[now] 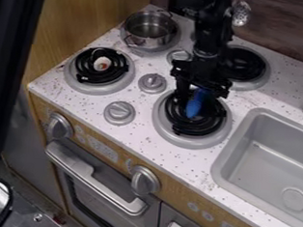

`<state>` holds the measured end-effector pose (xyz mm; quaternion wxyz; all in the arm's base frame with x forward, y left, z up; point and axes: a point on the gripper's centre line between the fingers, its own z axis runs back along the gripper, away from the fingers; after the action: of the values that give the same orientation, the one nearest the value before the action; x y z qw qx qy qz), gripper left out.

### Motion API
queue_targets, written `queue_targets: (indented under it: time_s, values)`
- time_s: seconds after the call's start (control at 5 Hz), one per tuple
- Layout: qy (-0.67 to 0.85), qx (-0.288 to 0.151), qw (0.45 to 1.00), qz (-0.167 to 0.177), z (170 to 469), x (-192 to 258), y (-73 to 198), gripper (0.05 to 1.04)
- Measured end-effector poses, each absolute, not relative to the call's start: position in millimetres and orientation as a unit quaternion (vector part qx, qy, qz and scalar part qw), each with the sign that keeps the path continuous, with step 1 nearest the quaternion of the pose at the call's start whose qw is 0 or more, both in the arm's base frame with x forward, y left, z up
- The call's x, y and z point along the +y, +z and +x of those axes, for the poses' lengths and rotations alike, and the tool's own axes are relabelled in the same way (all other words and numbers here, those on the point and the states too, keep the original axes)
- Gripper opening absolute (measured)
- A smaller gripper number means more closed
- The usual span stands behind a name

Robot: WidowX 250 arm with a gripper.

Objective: Moved the blue spoon to the upper centre of the stove

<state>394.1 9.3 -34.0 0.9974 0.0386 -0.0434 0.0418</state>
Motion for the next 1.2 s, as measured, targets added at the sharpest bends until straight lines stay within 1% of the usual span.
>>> queue_targets:
  time_s: [0.2,0.4,0.6,0.8,1.0,1.2]
  values:
    - [0.031,-0.036,0.997,0.054,391,12,-35,0.427]
    - [0.014,-0.035,0.997,0.065,391,11,-33,0.401]
    - [-0.001,-0.037,0.997,0.075,396,12,-30,0.401]
    - [0.004,-0.068,0.994,0.08,417,20,-12,0.401]
    - [0.024,-0.095,0.992,0.079,438,34,10,0.401]
    - [0.054,-0.081,0.992,0.077,447,57,0,0.4]
